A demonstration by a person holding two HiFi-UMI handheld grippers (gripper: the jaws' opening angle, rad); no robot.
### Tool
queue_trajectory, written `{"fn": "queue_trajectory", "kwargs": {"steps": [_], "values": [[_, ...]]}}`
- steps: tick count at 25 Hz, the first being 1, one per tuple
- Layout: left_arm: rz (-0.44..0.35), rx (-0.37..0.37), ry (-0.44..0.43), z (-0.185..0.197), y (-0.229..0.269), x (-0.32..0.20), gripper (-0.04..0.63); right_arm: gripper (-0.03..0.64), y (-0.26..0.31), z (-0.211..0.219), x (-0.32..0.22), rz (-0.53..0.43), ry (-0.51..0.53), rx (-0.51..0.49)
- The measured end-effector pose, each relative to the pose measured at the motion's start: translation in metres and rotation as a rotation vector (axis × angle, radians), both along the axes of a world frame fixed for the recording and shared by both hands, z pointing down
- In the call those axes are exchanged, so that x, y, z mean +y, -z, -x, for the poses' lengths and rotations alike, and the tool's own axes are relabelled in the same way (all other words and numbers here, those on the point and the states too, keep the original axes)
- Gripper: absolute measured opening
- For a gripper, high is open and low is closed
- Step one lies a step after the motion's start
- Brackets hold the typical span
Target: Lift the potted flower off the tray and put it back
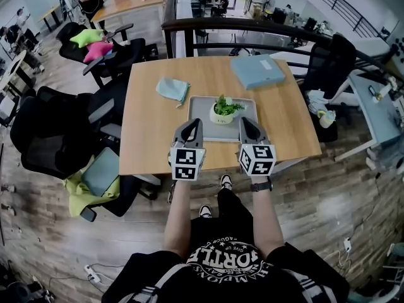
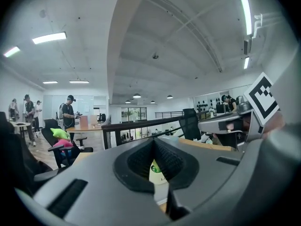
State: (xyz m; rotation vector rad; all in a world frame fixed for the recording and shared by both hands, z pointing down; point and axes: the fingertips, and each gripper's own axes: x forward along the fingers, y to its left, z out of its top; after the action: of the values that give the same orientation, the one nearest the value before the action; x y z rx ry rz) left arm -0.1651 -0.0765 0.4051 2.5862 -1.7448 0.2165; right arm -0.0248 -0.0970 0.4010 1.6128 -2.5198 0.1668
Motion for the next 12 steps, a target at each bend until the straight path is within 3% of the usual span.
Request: {"fn": "queue_trajectory", "kwargs": {"steps": [6,12], "values": [[0.001,-0.003,-0.004,-0.012,-0.014,-0.038,0.018,0.005,-0.014,-0.016,-0.035,0.018,-0.015,-0.023],[-0.023,0.065,0.005,-0.016,-0.005,-0.079,0.018,0.005,-0.014,-0.039,-0.078,0.027,-0.027,-0.028]]}}
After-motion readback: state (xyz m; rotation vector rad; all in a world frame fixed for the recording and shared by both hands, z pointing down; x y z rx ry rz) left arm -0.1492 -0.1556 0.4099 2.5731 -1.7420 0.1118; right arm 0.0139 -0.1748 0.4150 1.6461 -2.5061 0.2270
